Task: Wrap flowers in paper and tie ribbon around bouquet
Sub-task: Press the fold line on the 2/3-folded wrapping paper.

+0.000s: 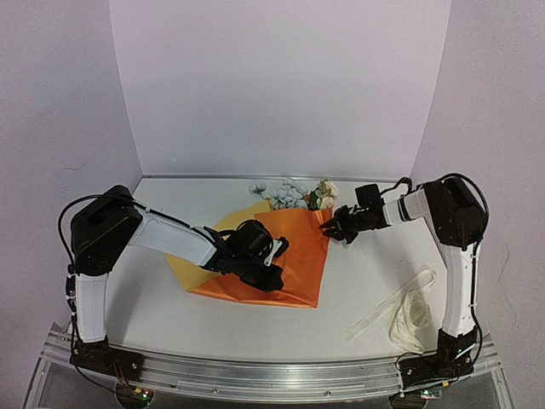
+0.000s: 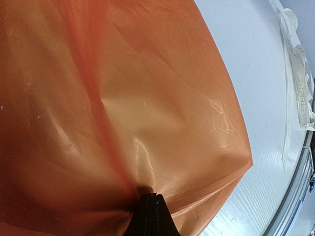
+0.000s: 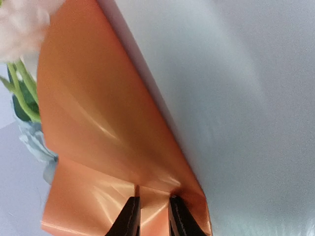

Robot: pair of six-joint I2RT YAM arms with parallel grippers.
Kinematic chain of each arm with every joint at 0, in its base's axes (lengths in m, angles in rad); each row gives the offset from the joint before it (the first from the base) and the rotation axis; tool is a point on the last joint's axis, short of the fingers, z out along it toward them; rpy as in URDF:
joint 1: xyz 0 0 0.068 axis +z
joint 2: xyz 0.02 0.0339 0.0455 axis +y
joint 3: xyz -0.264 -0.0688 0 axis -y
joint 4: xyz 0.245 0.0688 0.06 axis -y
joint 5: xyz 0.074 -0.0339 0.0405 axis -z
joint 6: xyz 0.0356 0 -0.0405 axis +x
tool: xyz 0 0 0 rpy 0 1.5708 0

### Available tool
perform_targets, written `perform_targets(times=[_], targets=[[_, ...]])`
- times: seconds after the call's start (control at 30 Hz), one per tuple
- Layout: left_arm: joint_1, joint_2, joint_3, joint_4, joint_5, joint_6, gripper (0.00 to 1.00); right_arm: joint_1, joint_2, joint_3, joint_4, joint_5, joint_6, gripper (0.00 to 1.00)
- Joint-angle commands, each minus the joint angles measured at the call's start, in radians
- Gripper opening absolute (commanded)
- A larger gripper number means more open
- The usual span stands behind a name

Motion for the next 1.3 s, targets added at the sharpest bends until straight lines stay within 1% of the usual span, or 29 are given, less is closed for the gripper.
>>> perform_targets(times=[0.0, 0.1, 0.17, 0.23, 0.33, 0.47, 0.57, 0.67, 0.8, 0.9, 1.03, 1.17, 1.27], targets=[[-0.007, 0.055, -0.006, -0.125, -0.02, 0.018, 0.0, -0.039, 0.078, 0.113, -0.1, 0.049, -0.004, 0.21], [-0.007, 0.054, -0.002, -0.131, -0.022, 0.018, 0.0, -0.058, 0.118, 0.204, -0.137, 0.051, -0.011, 0.22], [-0.007, 0.054, 0.001, -0.134, -0.024, 0.017, 0.0, -0.068, 0.144, 0.267, -0.202, 0.05, -0.017, 0.22], [-0.007, 0.051, 0.003, -0.137, -0.026, 0.015, 0.0, -0.078, 0.168, 0.324, -0.23, 0.044, -0.016, 0.22], [-0.007, 0.049, 0.016, -0.144, -0.037, 0.012, 0.0, -0.082, 0.158, 0.363, -0.265, 0.031, -0.027, 0.22], [-0.007, 0.033, 0.045, -0.14, -0.05, -0.013, 0.01, -0.082, 0.049, 0.327, -0.34, 0.011, -0.1, 0.22], [-0.007, 0.007, 0.065, -0.132, -0.055, -0.043, 0.06, -0.078, -0.051, 0.293, -0.461, -0.018, -0.185, 0.24], [-0.007, -0.029, 0.077, -0.126, -0.066, -0.064, 0.12, -0.062, -0.174, 0.222, -0.521, -0.028, -0.247, 0.25], [-0.007, -0.089, 0.066, -0.12, -0.095, -0.093, 0.14, -0.022, -0.33, 0.091, -0.6, -0.005, -0.317, 0.26], [-0.007, -0.121, 0.051, -0.114, -0.099, -0.111, 0.15, 0.04, -0.407, -0.021, -0.6, 0.002, -0.316, 0.25], [-0.006, -0.173, 0.018, -0.11, -0.111, -0.13, 0.15, 0.169, -0.452, -0.132, -0.508, 0.0, -0.266, 0.24], [-0.005, -0.238, -0.032, -0.107, -0.12, -0.148, 0.16, 0.286, -0.428, -0.172, -0.395, -0.001, -0.213, 0.22], [-0.005, -0.286, -0.087, -0.103, -0.121, -0.172, 0.17, 0.352, -0.366, -0.162, -0.323, -0.01, -0.164, 0.21]])
